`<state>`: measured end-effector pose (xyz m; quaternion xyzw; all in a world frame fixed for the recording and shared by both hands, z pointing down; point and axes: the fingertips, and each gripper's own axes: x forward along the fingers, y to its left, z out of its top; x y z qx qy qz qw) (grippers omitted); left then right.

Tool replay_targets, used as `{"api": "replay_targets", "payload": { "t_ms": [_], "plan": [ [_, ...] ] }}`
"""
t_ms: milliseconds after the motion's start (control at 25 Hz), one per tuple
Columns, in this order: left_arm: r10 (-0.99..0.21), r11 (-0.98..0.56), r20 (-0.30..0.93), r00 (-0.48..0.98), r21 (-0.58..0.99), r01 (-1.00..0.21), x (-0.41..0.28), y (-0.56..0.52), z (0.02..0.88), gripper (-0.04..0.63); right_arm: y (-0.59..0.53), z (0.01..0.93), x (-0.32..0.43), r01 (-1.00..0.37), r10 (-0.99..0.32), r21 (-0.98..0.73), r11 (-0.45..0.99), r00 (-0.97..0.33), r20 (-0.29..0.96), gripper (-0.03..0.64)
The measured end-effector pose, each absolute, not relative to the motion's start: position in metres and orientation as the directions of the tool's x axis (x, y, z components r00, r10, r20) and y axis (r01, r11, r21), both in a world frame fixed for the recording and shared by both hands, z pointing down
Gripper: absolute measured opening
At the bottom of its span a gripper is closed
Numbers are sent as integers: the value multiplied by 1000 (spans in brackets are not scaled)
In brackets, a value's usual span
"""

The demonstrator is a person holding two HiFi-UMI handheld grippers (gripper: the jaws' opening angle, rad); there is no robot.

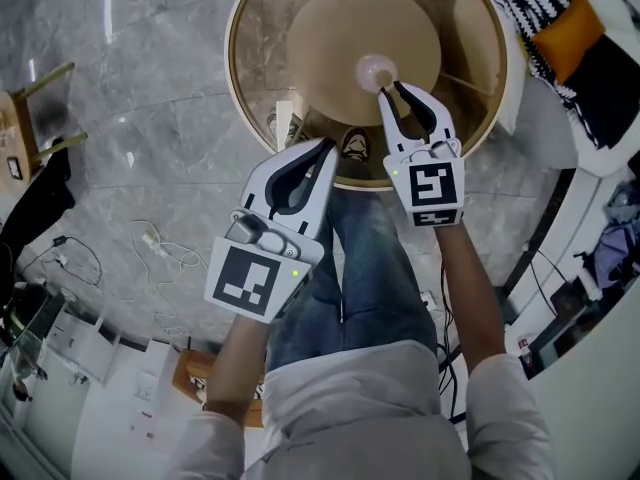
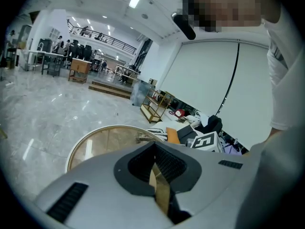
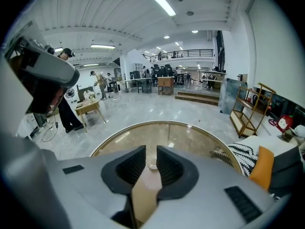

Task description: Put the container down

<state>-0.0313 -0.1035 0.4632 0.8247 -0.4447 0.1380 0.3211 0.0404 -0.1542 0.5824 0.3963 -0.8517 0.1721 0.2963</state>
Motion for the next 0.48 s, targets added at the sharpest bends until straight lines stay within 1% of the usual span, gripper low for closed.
{"api": "replay_targets", "payload": {
  "t_ms": [200,360,480],
  "plan": [
    [-644,-407,507,573,408,-818,-28,-102,454,18,-155,566,41,-783,-584,-61,619,-510,632,41],
    [-651,-402,505,567,405,-821,-26,-102,447,18,-155,552,43,-781,-581,-69,620,-517,629,29],
    [-663,-403,482,573,416,-815,-26,-106,439,18,-156,542,44,-783,-583,-67,619,-515,628,25]
  ]
}}
